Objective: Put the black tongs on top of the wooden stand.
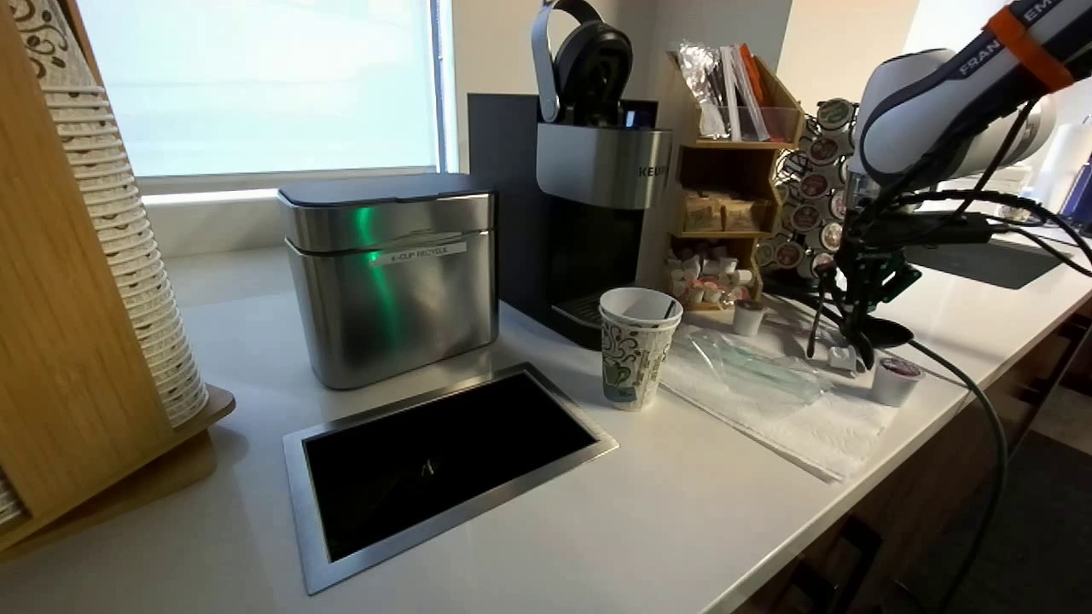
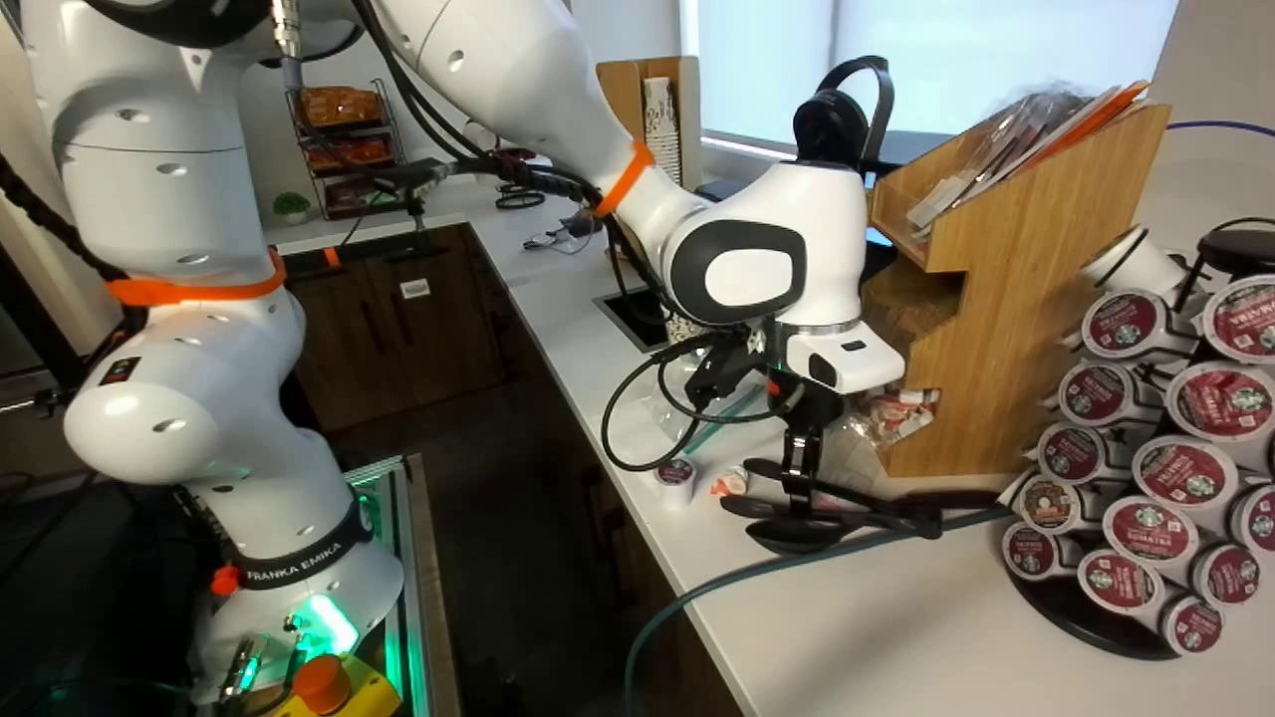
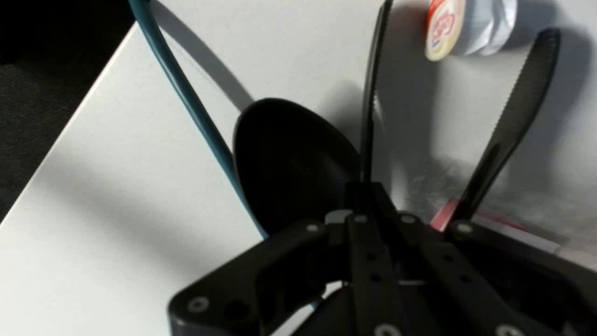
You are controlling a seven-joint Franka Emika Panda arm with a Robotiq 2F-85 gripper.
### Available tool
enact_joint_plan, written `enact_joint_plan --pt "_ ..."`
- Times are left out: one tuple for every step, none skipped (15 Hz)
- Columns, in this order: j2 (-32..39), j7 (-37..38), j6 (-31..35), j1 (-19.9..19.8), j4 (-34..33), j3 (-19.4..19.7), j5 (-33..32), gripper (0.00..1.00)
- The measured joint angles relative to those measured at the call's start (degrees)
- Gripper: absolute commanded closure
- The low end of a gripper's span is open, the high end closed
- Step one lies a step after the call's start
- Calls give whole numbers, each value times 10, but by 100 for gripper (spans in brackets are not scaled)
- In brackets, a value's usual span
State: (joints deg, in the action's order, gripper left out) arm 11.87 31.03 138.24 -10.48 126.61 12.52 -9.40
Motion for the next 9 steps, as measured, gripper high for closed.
enact_joint_plan --pt "-3 1 0 2 0 3 -2 99" --pt "-9 3 0 5 2 6 -6 99" --pt "-20 5 1 8 7 9 -12 99" --pt "-38 9 8 9 18 12 -21 99" --pt "-60 13 17 10 32 15 -29 99" --pt "-86 16 25 9 49 17 -37 99" --pt "-112 16 36 8 66 17 -44 99" --pt "-139 15 51 6 85 17 -52 99" --pt "-168 11 70 3 105 16 -59 99"
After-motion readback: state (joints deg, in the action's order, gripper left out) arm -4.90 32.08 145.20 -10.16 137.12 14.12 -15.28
